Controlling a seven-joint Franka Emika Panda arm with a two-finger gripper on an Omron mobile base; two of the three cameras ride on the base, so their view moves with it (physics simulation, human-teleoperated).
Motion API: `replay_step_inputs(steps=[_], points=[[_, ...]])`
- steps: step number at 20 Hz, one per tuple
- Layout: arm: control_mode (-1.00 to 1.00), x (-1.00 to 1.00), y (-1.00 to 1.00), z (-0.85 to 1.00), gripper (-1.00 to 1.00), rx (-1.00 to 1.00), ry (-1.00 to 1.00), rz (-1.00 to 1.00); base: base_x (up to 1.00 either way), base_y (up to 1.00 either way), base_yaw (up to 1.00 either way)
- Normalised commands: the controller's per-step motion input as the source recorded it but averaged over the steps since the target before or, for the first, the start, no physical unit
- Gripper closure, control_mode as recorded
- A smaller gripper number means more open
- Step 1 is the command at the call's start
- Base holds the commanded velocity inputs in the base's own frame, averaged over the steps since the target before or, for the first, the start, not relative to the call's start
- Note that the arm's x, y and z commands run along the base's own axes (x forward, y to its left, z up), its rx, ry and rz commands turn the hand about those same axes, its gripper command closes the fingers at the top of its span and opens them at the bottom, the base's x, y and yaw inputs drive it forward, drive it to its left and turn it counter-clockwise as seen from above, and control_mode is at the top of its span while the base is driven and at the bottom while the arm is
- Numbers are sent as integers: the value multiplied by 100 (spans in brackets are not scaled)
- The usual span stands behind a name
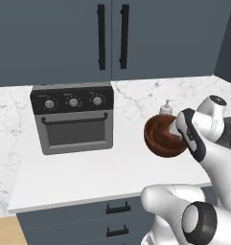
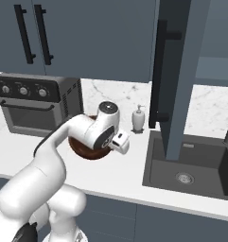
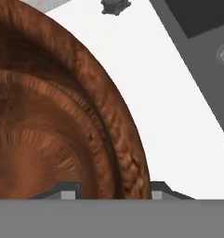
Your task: Pick up the bowls on the counter and stack them on top of one another in the open cabinet. Place the smaller bowl on top of the larger bowl.
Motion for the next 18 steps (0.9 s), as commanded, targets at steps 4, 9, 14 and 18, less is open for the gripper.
replay_step_inputs(steps=[4, 9, 14, 18], points=[[-100, -4, 6, 55, 100, 0, -16, -1, 0, 0, 0], [-100, 0, 2, 22, 100, 0, -2, 0, 0, 0, 0], [100, 0, 0, 0, 100, 0, 0, 0, -10, 0, 0], [100, 0, 0, 0, 100, 0, 0, 0, -93, 0, 0]])
